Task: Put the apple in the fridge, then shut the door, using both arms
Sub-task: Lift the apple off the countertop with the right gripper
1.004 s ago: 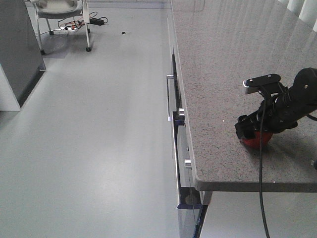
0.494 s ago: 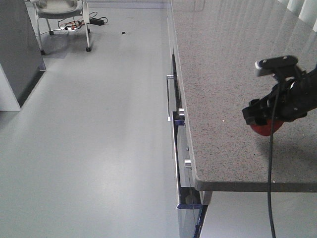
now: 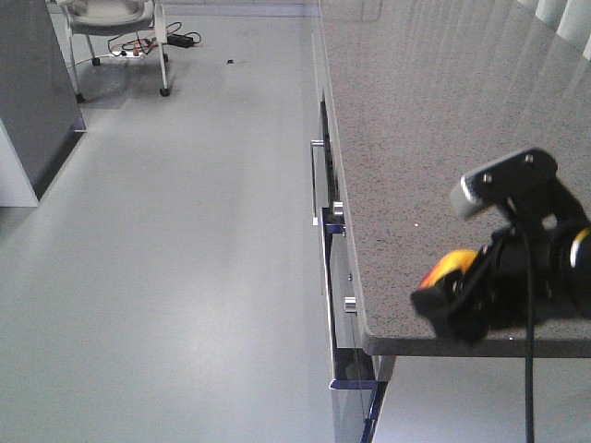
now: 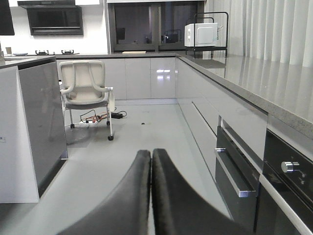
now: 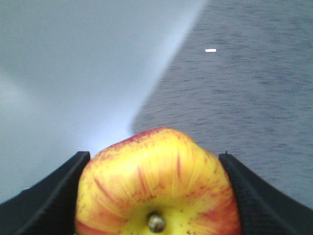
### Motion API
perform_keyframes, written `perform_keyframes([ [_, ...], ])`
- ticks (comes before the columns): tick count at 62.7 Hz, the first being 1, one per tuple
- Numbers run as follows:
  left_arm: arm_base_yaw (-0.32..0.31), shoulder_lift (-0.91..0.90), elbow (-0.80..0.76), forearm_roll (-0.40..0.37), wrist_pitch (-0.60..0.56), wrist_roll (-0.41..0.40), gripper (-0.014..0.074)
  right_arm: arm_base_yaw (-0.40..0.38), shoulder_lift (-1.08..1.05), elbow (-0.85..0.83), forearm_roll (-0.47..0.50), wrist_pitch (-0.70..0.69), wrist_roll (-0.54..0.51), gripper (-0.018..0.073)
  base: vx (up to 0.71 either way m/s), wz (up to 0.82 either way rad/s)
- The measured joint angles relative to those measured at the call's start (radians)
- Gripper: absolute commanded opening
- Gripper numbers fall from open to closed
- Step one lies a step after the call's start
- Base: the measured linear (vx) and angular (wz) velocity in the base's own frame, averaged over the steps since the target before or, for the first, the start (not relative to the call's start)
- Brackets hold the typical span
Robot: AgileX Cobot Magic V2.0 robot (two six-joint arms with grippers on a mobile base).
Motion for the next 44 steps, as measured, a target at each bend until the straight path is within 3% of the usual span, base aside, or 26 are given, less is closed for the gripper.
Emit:
perform_keyframes([
  [11,0.000,0.000,0.000,0.000,0.000,0.000,-0.0006,0.151,-0.175,0.099,0.081,0.000,0.000,0.0438,0.00,0.00],
  [20,0.000,0.000,0.000,0.000,0.000,0.000,-0.0006,0.229,-0.298,0.160,0.133,0.004,0.011,0.0437,0.00,0.00],
  [44,0.000,0.000,0.000,0.000,0.000,0.000,-0.0006,0.241,-0.481,0.272,0.181,0.025,0.017,0.0435,0.00,0.00],
])
